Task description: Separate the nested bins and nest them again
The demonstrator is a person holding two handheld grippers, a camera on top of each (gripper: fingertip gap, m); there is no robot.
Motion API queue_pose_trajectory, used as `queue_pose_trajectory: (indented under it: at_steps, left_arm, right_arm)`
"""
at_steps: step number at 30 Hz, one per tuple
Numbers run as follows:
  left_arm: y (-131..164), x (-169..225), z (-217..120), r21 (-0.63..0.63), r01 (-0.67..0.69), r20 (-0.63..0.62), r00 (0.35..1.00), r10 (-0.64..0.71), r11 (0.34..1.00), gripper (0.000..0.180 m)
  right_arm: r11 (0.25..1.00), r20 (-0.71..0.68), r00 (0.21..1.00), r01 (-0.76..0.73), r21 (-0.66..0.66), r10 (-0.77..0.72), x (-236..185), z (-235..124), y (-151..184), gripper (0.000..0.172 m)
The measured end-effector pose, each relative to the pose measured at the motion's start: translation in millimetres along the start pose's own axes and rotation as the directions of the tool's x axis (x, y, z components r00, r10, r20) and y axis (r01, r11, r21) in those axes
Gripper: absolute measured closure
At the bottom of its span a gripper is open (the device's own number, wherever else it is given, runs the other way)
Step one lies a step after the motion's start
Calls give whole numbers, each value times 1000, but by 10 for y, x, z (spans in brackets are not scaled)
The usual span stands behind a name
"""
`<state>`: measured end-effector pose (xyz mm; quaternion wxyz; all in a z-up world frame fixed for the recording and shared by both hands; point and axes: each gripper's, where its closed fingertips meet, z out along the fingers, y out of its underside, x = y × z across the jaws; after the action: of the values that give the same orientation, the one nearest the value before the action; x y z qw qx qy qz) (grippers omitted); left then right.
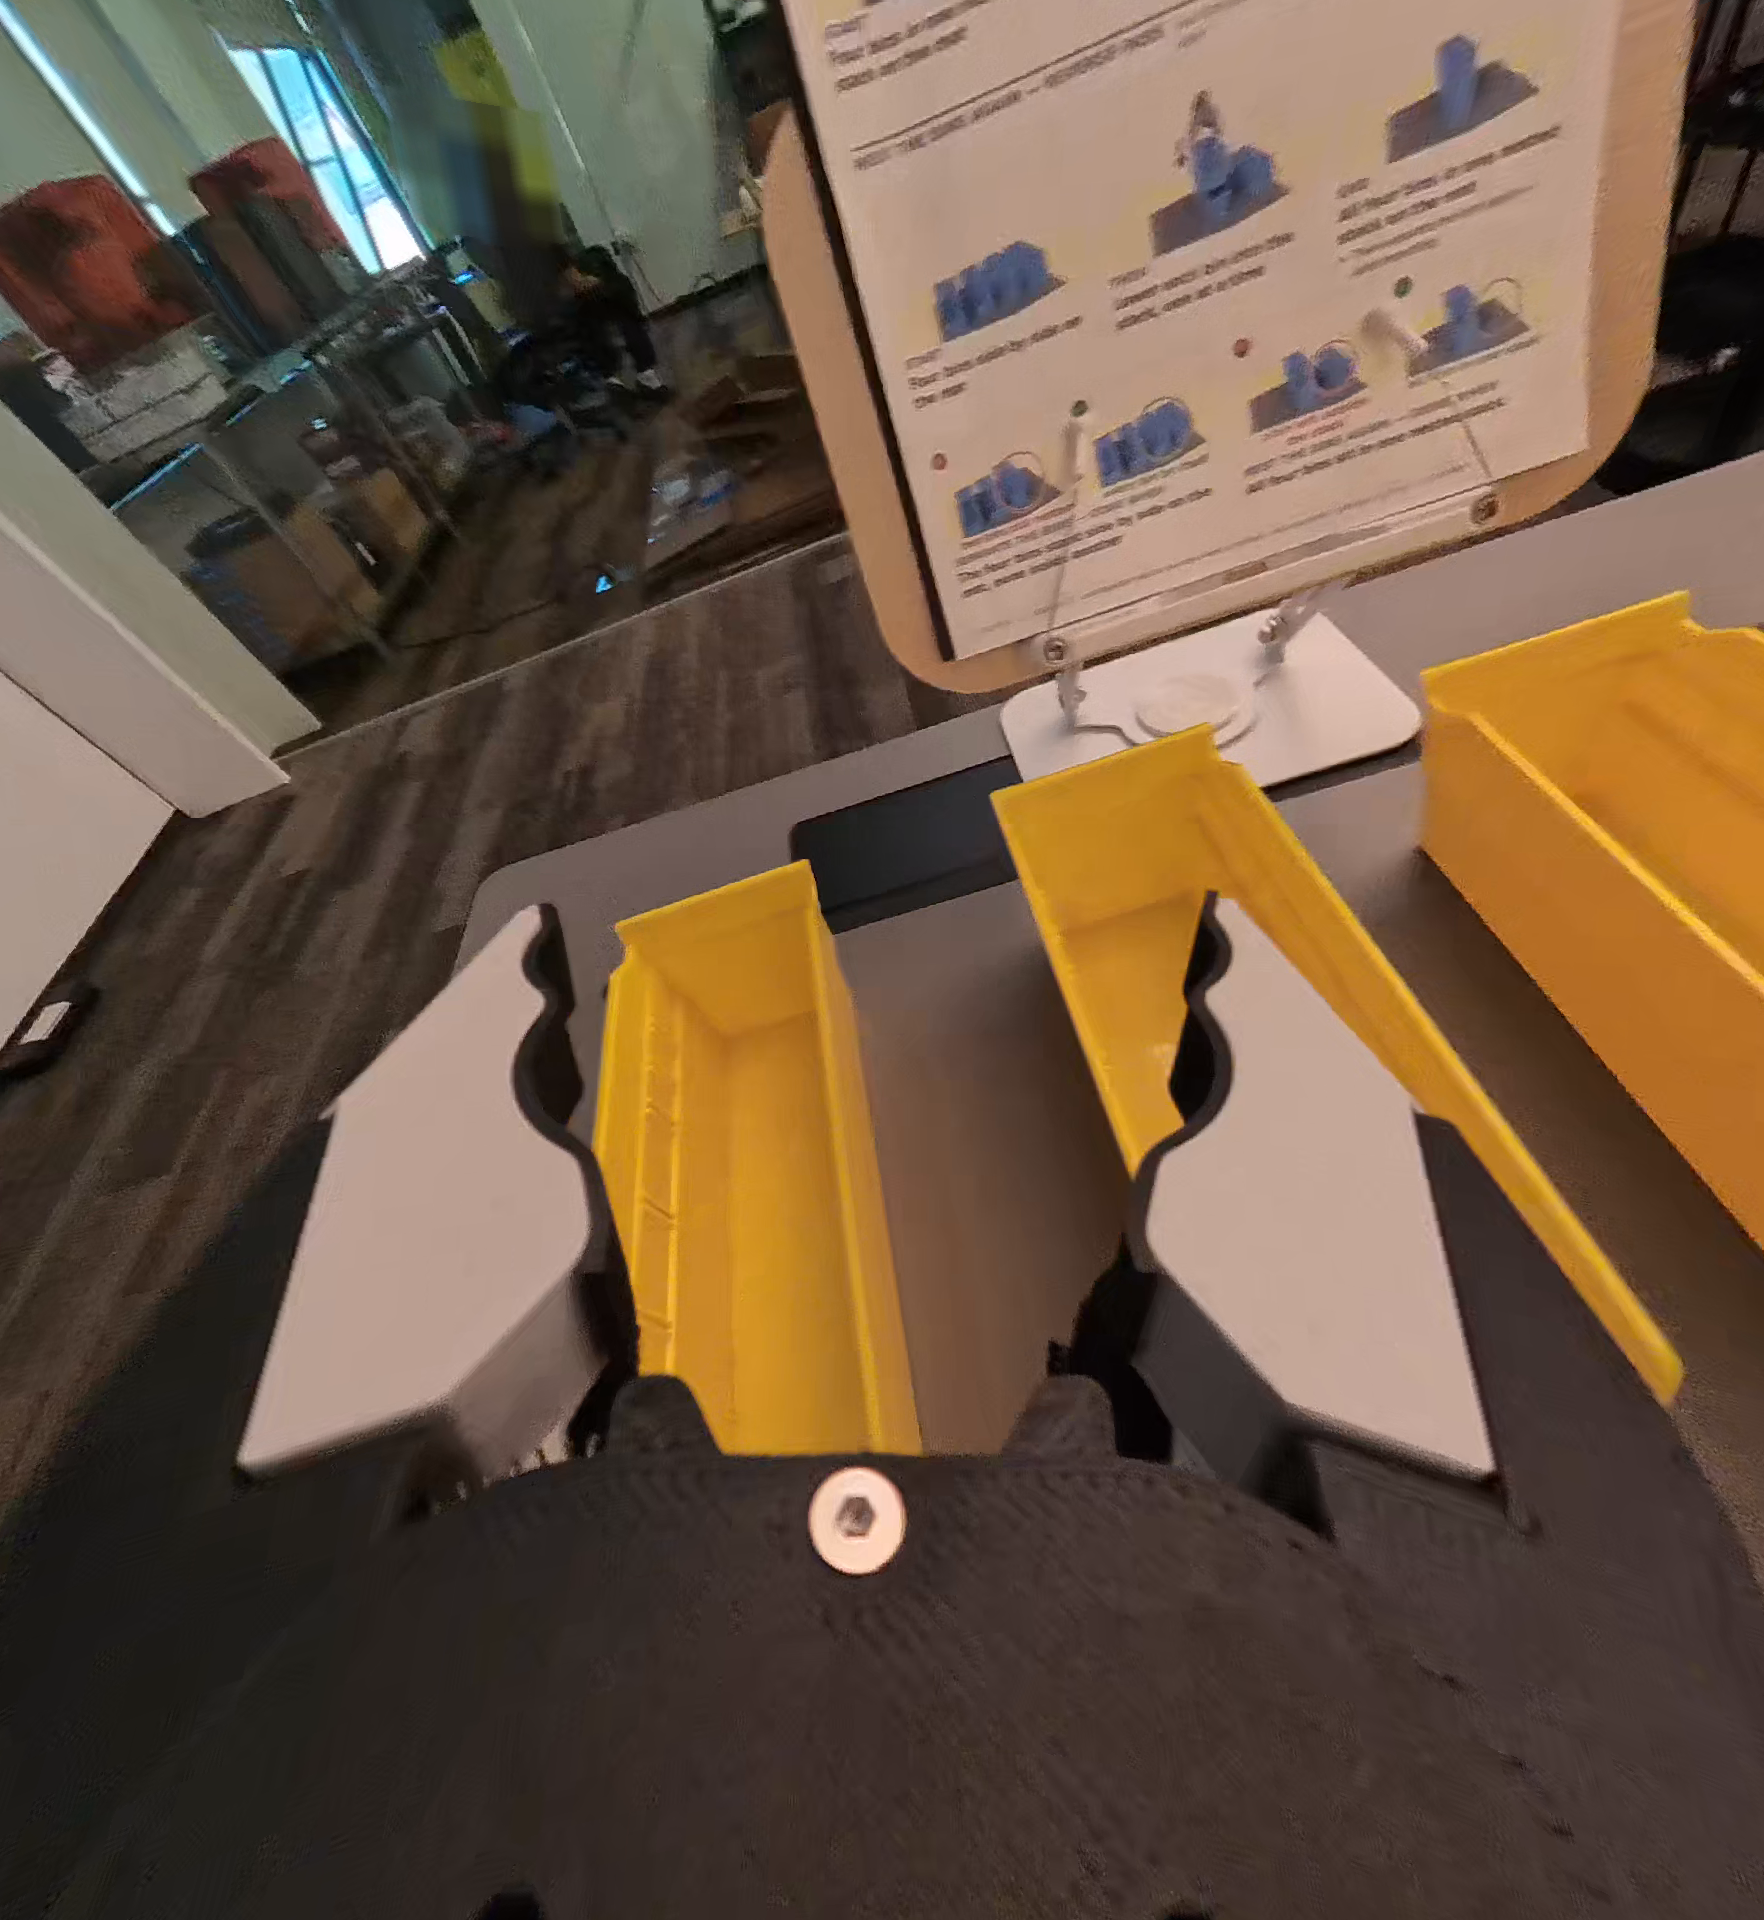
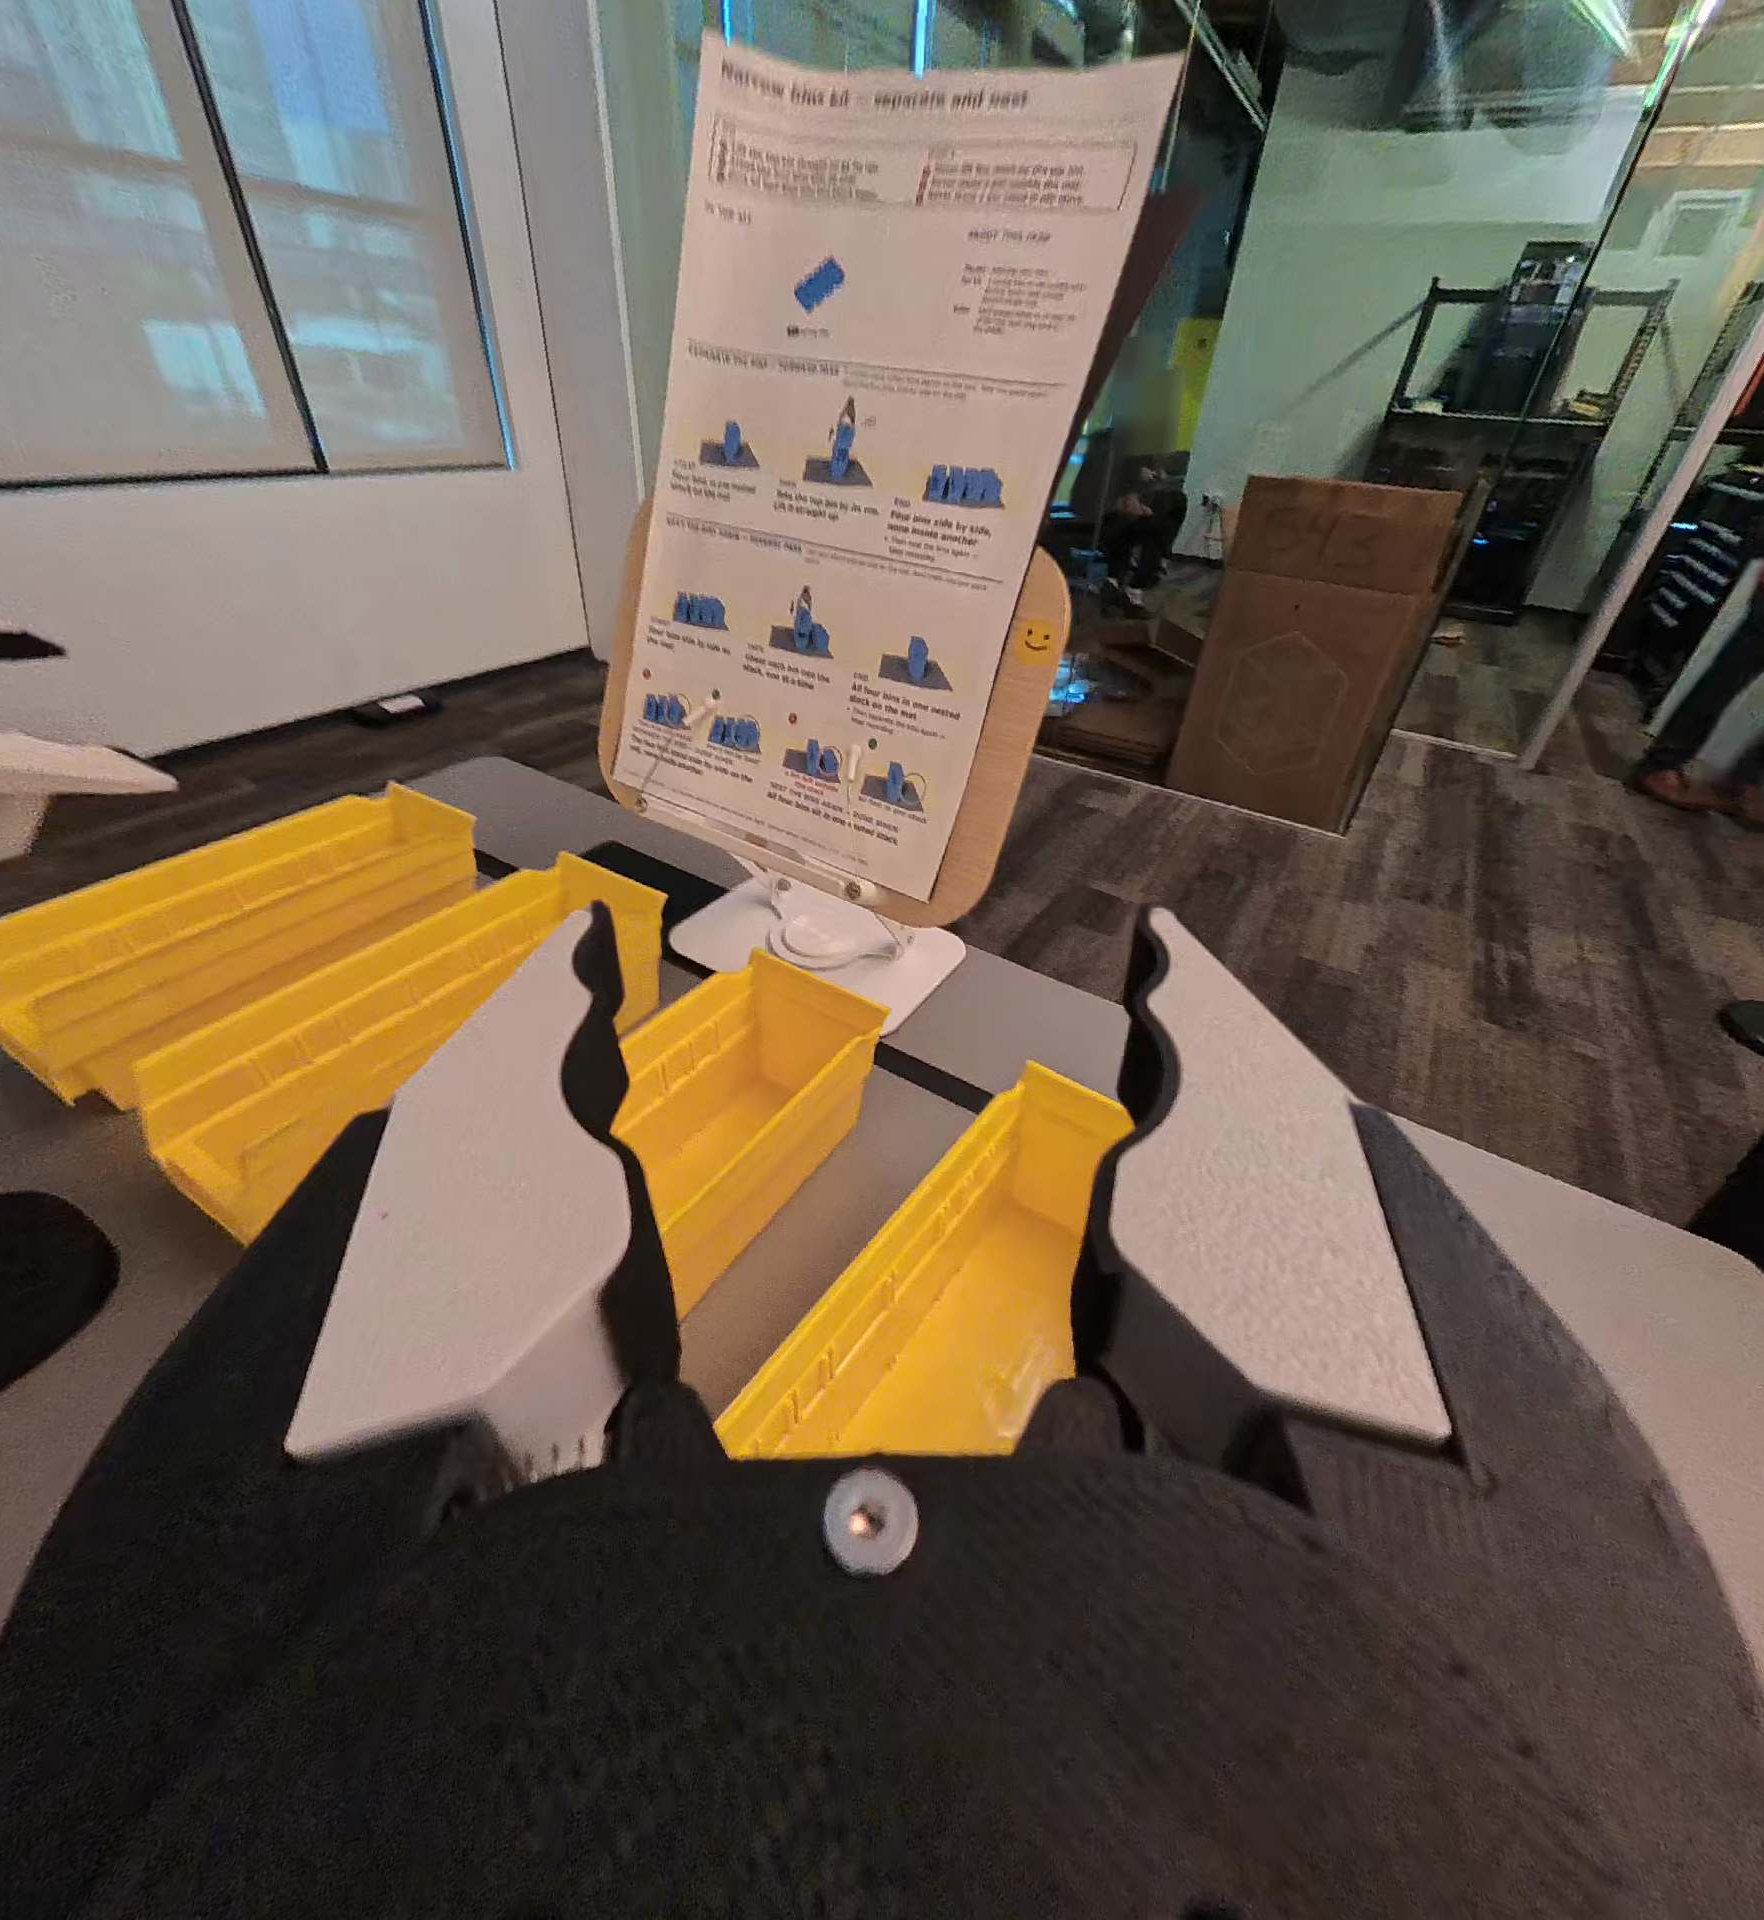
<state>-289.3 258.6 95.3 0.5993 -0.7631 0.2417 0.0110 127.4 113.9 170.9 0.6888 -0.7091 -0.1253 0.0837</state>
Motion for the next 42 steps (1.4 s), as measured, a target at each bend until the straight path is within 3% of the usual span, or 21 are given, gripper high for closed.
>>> queue_pose_trajectory:
  at_steps: [3, 7, 12, 16, 21, 27, 32, 40, 42]
  left_arm:
    - [108, -113, 17, 11, 56, -61, 997, -55, 998, 64]
    - [561, -291, 190, -196, 214, -144, 959, -244, 957, 45]
    - [1061, -624, 460, -358, 223, -54, 964, -259, 907, 39]
    - [1243, -565, 571, -429, 307, -73, 926, -371, 849, 35]
    - [1641, -588, 668, -579, 220, -18, 959, -282, 785, 28]
    - [1995, -576, 765, -729, 175, 28, 974, -226, 661, 29]
    - [2057, -490, 831, -791, 193, 26, 959, -283, 580, 43]
    - [2081, -496, 917, -833, 174, 43, 967, -252, 525, 40]
    - [2075, -499, 908, -842, 169, 42, 968, -249, 513, 46]
  right_arm:
    - [998, 8, 999, -54, 36, 54, 112, -130, -47, 74]
    - [990, 30, 991, -134, 50, 133, 259, -231, -34, 74]
    - [983, 66, 983, -175, 49, 172, 319, -267, -18, 74]
    - [984, 84, 983, -170, 57, 165, 327, -290, -35, 74]
    - [977, 106, 975, -202, 64, 194, 382, -298, -34, 74]
    - [977, 110, 973, -209, 41, 203, 395, -278, 15, 75]
    - [980, 110, 976, -194, 53, 187, 360, -247, -18, 76]
    - [985, 123, 979, -168, 22, 165, 292, -174, 23, 76]
    - [985, 123, 978, -172, 16, 169, 298, -155, 41, 76]
